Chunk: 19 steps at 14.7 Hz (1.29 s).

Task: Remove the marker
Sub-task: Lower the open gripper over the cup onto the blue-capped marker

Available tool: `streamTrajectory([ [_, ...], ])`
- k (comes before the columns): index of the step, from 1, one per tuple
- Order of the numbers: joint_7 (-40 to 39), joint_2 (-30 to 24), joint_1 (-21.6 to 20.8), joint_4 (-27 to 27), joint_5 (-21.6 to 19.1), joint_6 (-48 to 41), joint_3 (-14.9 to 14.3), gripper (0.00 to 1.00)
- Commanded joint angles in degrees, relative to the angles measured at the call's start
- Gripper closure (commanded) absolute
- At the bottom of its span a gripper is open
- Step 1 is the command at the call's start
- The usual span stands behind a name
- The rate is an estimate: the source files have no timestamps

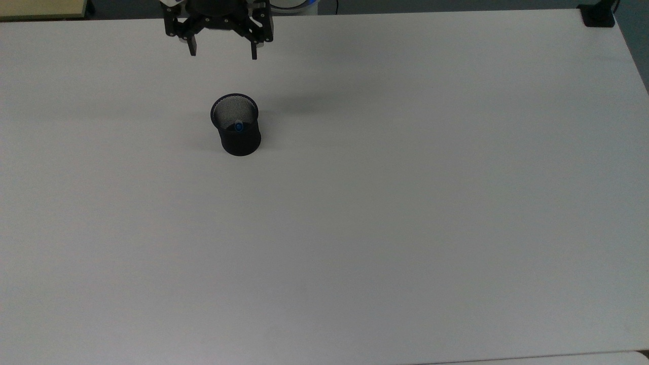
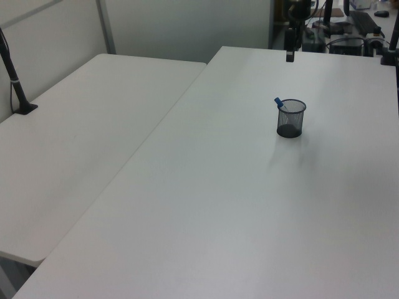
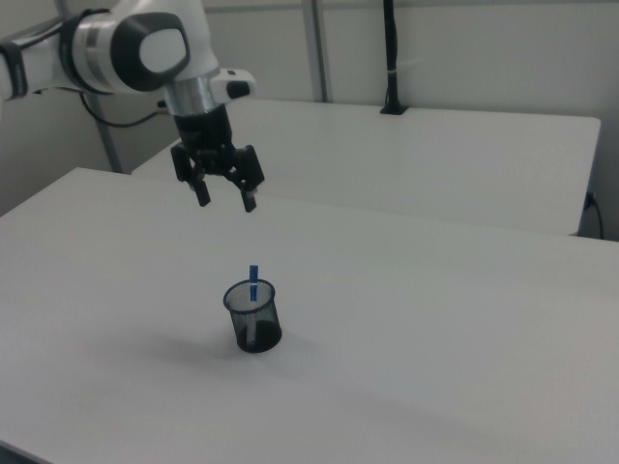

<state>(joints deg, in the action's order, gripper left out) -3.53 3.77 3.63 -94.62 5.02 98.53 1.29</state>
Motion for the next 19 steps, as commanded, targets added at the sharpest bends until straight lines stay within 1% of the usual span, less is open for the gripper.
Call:
streamTrajectory([
  [1,-3.1,2.3,1.3,-1.3,0.5,4.0,-0.1,0.04],
  [4,-5.0,5.8,1.6,-1.4,2.4,4.7,-0.1,0.15],
  [7,-5.0,7.0,1.6,-2.9,2.4,7.5,0.0,0.19],
  [8,-5.0,7.2,1.5,-3.3,2.4,8.3,0.0,0.22],
  [12,-4.7,8.8,0.9,-3.7,2.4,8.4,0.3,0.23],
  [14,-4.7,9.8,0.3,-4.4,2.4,8.8,0.5,0.27],
  [15,-4.6,10.1,-0.4,-4.4,2.5,9.5,0.5,0.31],
  [19,-4.6,11.3,-0.6,-4.5,3.6,11.0,0.5,0.51],
])
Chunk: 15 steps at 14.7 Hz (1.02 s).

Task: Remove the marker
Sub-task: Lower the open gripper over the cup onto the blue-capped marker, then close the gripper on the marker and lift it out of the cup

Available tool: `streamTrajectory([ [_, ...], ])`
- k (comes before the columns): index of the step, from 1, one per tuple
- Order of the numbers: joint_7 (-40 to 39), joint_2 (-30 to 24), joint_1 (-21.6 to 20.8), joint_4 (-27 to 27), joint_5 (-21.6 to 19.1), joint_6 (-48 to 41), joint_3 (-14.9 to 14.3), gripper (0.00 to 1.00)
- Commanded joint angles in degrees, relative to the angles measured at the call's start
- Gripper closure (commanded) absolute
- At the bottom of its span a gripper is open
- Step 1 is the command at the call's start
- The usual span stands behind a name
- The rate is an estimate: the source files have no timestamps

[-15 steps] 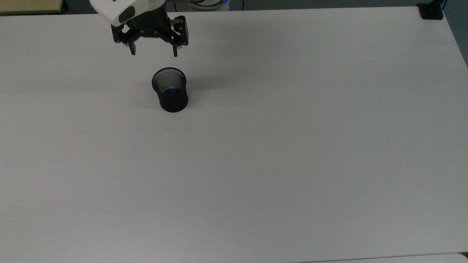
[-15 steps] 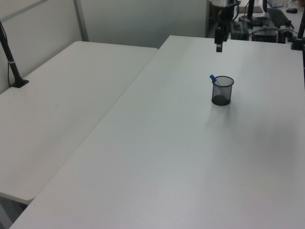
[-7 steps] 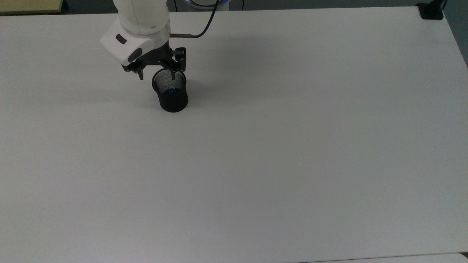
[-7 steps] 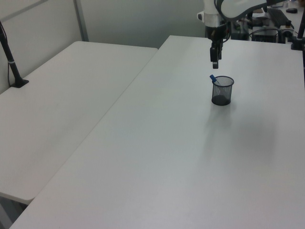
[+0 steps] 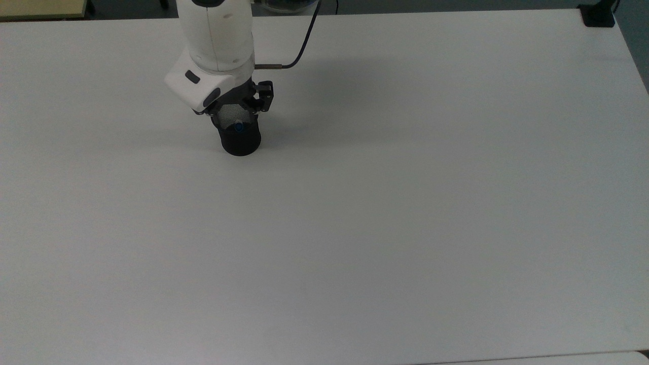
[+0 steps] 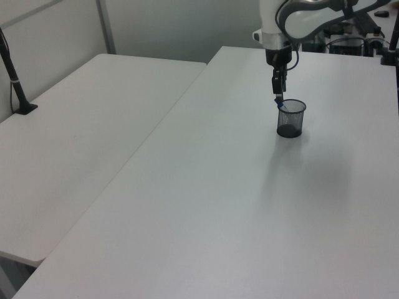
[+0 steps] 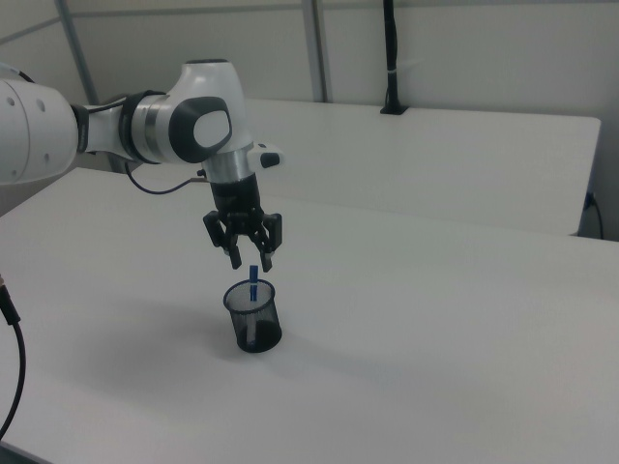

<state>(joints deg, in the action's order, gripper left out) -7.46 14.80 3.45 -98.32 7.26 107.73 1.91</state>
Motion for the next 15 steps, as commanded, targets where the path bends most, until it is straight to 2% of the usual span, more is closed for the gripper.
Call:
streamTrajectory([
  [1,-0.6,0.3,-0.5,-0.8,1.4,1.9,-0.2,0.55],
  [3,-0.6,0.3,-0.5,-0.9,1.4,1.8,-0.2,0.65],
  [4,-0.6,0.3,-0.5,-0.9,1.4,1.8,-0.2,0.73],
  [6,-0.6,0.3,-0.5,-0.9,1.4,1.9,-0.2,0.81],
  [15,-0.9,-0.6,-0.1,-0.4,1.4,0.9,-0.2,0.84],
])
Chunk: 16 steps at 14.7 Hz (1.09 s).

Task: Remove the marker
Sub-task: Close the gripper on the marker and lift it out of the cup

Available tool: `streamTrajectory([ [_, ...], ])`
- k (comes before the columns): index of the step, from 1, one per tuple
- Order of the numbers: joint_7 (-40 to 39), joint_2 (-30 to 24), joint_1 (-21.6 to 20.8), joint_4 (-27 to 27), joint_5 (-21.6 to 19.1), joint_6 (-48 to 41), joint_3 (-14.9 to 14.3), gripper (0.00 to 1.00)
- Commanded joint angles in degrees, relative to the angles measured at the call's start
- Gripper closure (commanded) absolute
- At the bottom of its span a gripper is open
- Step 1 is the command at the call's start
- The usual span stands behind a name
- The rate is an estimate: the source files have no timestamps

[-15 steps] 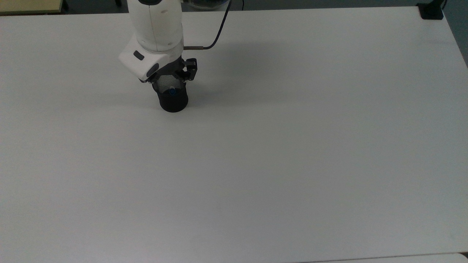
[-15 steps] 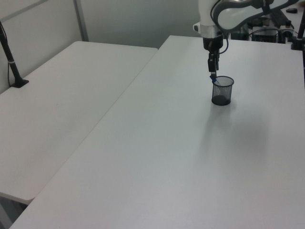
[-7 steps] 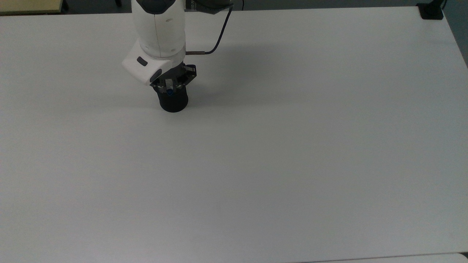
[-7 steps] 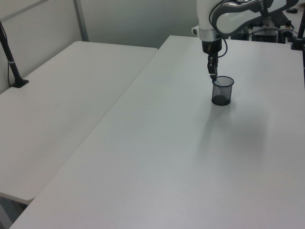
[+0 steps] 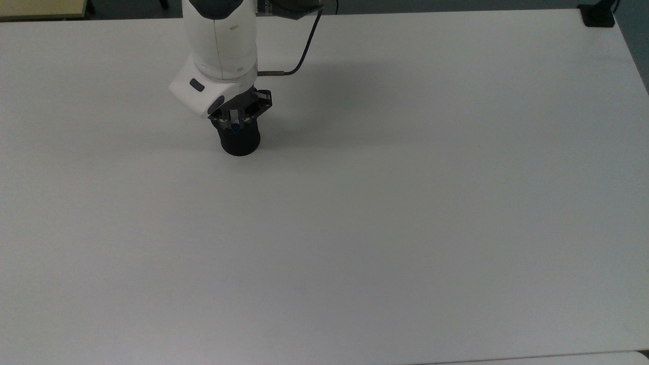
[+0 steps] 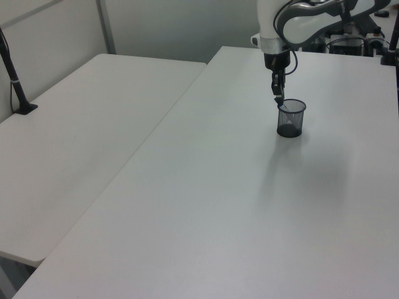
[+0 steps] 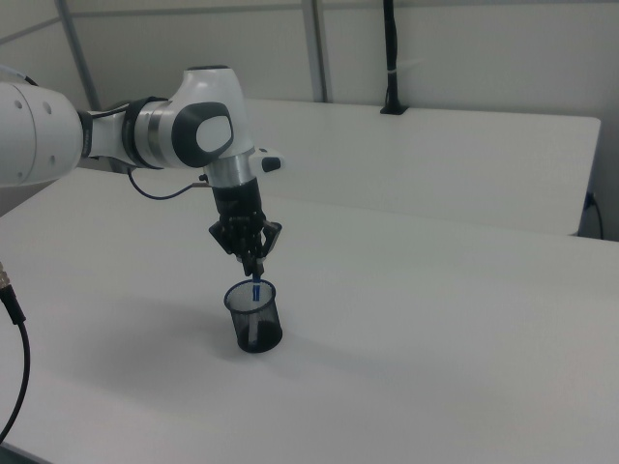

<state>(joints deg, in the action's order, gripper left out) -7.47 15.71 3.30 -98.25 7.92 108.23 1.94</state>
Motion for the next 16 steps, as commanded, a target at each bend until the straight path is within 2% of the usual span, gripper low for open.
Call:
streamTrajectory([
  [1,-0.6,-1.8,0.1,-0.2,0.6,0.3,-0.3,0.84],
  [5,0.0,-4.8,0.3,0.9,0.5,-1.1,-0.5,0.84],
  [10,0.0,-5.8,0.2,8.5,-0.3,-9.7,-0.4,0.84],
  [14,0.0,-8.5,-0.7,8.9,-1.3,-13.9,0.3,0.84],
  [16,0.4,-8.5,-3.1,8.4,-1.4,-16.0,0.8,0.84],
])
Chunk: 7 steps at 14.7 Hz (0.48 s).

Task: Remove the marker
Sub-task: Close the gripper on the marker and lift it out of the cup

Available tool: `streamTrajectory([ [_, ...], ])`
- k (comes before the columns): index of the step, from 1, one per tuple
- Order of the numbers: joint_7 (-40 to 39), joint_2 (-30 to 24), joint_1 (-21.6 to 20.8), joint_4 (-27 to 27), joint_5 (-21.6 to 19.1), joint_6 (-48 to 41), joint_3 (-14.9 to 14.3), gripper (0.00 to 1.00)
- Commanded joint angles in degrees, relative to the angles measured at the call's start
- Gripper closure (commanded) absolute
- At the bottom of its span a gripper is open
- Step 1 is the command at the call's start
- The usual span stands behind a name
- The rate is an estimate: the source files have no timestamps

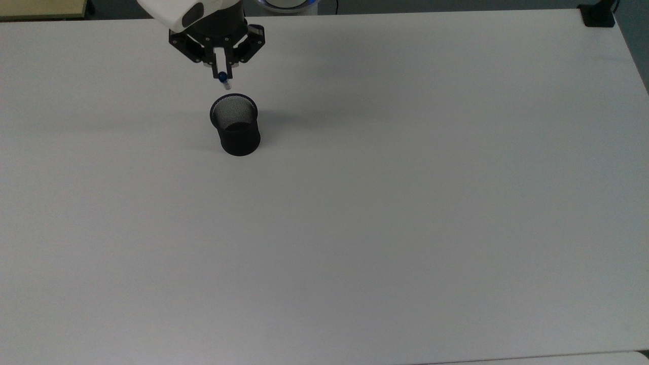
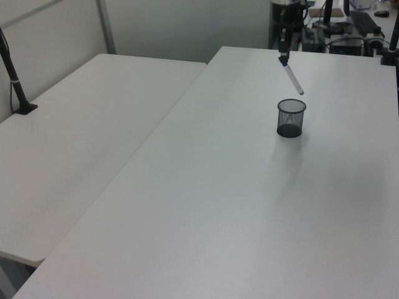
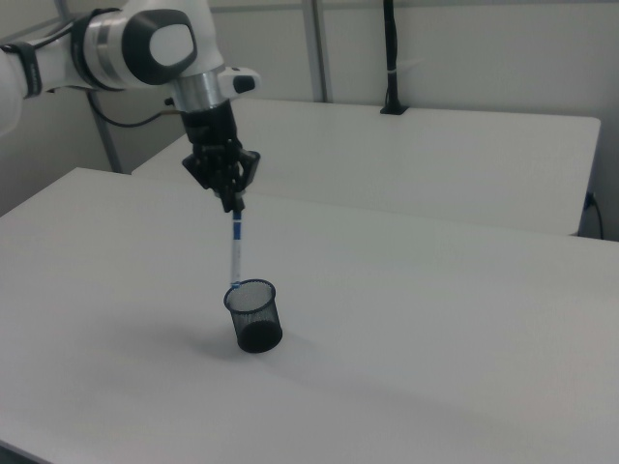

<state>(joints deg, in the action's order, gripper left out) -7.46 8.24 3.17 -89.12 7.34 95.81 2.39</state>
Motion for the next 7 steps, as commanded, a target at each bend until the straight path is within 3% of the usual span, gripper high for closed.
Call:
streamTrajectory([
  [1,2.0,-0.8,-4.2,-1.1,-0.8,-3.9,0.3,0.83],
  [4,5.4,-0.2,-6.7,-2.4,-1.5,-3.3,0.4,0.83],
  [7,5.4,0.5,-8.6,-3.8,-6.4,-3.3,0.3,0.83],
])
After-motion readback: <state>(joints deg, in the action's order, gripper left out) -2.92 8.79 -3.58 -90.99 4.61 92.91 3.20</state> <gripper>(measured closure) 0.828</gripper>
